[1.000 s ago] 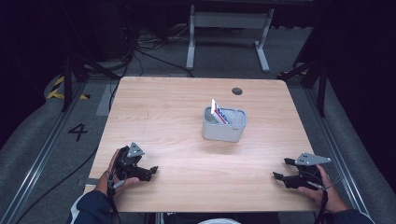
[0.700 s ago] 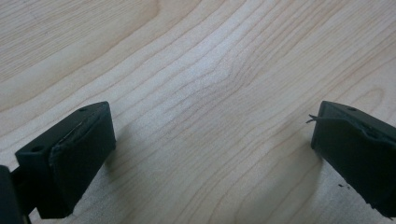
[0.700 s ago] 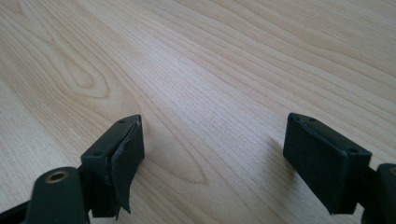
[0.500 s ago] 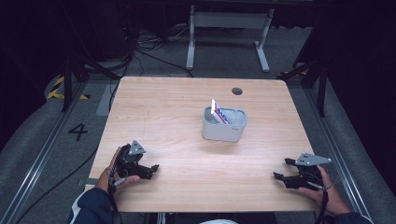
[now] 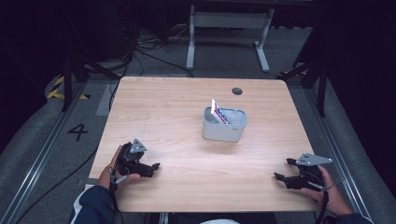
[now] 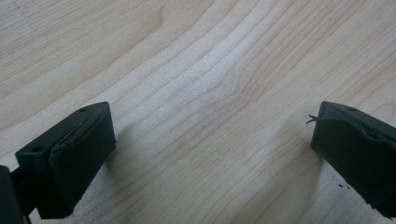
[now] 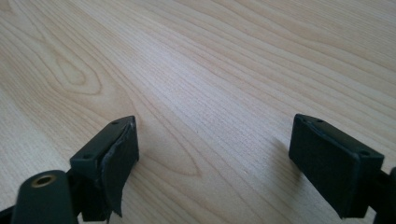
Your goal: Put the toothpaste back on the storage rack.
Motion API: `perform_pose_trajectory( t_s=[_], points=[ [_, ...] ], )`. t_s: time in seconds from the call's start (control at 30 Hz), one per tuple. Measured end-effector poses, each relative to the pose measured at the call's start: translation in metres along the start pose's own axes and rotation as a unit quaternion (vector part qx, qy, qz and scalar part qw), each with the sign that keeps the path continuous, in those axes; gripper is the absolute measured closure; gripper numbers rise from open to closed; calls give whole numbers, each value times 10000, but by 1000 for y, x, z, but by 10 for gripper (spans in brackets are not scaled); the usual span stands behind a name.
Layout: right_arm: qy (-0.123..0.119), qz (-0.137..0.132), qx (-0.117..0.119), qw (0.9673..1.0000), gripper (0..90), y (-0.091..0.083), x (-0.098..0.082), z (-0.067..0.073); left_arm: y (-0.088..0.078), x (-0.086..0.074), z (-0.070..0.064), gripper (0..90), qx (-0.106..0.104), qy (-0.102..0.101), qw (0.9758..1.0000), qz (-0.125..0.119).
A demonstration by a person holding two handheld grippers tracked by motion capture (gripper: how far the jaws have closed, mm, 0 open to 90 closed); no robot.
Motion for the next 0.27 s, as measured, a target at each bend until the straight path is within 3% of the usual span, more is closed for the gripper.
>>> perform_pose_trajectory(
  t_s=[0.27],
  points=[
    [6, 5, -24, 10000, 152, 0, 0, 0, 0, 0, 0, 1, -7, 6, 10000, 3]
  ],
)
Point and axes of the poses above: each handheld gripper's, and its own axes: y roughly forward along the jaws, x roughly out of its top, z roughly to its left, the point moved 3 cm from there along y, roughly forward along the jaws, and after that the axes turned 9 degrees about -z, right-handed, at the moved point
